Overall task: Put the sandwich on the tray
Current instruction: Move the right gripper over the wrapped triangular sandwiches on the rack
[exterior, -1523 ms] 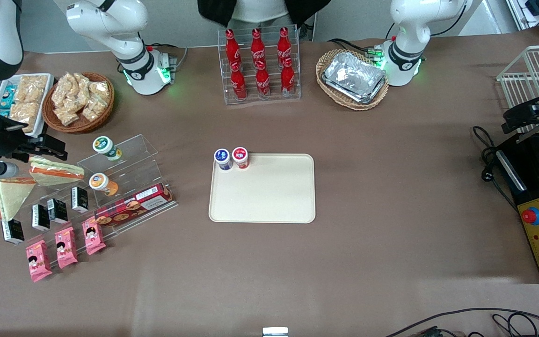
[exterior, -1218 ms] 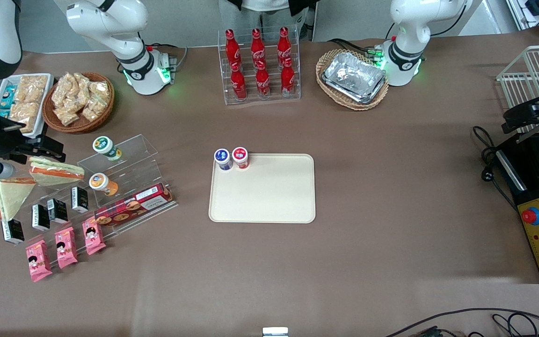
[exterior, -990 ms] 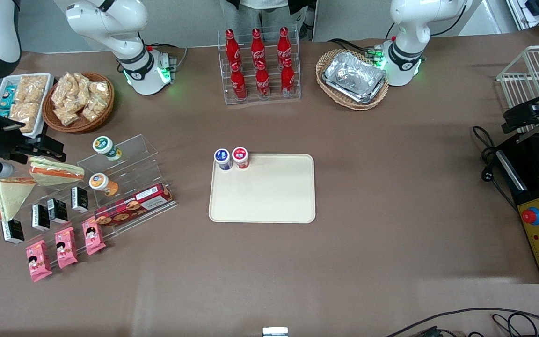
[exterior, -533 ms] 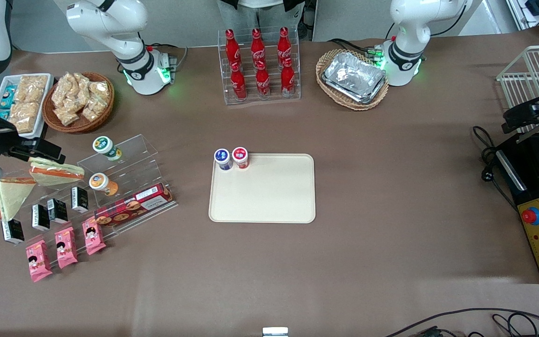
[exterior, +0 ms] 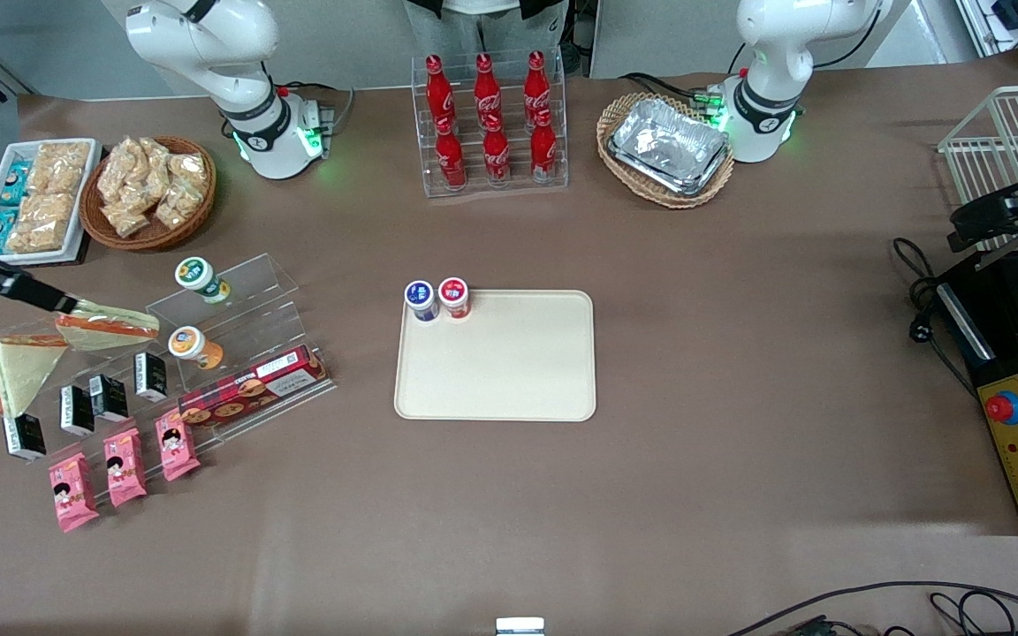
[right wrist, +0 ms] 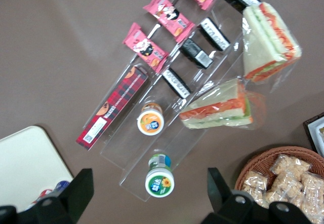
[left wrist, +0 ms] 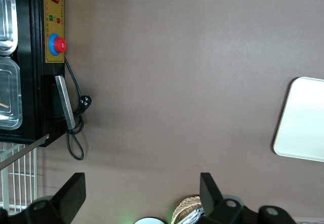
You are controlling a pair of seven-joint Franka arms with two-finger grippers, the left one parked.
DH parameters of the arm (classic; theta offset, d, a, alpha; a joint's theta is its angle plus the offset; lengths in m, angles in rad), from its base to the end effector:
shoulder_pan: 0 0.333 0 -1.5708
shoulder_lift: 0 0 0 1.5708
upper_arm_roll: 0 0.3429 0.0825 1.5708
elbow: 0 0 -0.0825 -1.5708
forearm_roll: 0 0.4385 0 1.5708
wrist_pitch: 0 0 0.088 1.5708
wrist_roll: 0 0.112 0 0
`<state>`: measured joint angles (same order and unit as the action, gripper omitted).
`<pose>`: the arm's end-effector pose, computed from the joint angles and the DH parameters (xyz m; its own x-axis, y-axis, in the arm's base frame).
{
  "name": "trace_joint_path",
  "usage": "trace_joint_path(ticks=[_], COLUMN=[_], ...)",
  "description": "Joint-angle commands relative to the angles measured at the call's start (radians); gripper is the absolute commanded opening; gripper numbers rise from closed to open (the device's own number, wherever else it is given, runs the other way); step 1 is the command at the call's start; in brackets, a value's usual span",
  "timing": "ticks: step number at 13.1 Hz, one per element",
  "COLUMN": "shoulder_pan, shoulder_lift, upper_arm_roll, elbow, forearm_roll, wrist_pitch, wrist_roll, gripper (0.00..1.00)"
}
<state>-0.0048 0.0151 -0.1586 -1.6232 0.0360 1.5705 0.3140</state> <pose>0.6035 -0.0947 0.6098 0.8853 -0.4589 -0.0746 -0.4609 -0.8874 -0.0110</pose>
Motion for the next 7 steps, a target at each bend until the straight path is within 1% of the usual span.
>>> trace_joint_path(ticks=[1,3,5,7], shoulder_pan=[-0.014,-0.043,-0.079,-0.136], shoulder_lift=[0.0,0.009,0.02,0.036], upper_arm_roll=[-0.002,-0.022,-0.028,-0.029], elbow=[0.014,0.013,0.013,0.013], forearm_roll=[-0.028,-0.044,-0.042,-0.033], wrist_pitch=[-0.007,0.017,0.043,0.068], wrist_roll=[-0.024,-0.135,-0.223,-0.297], gripper=[1.0,1.0,1.0,1.0])
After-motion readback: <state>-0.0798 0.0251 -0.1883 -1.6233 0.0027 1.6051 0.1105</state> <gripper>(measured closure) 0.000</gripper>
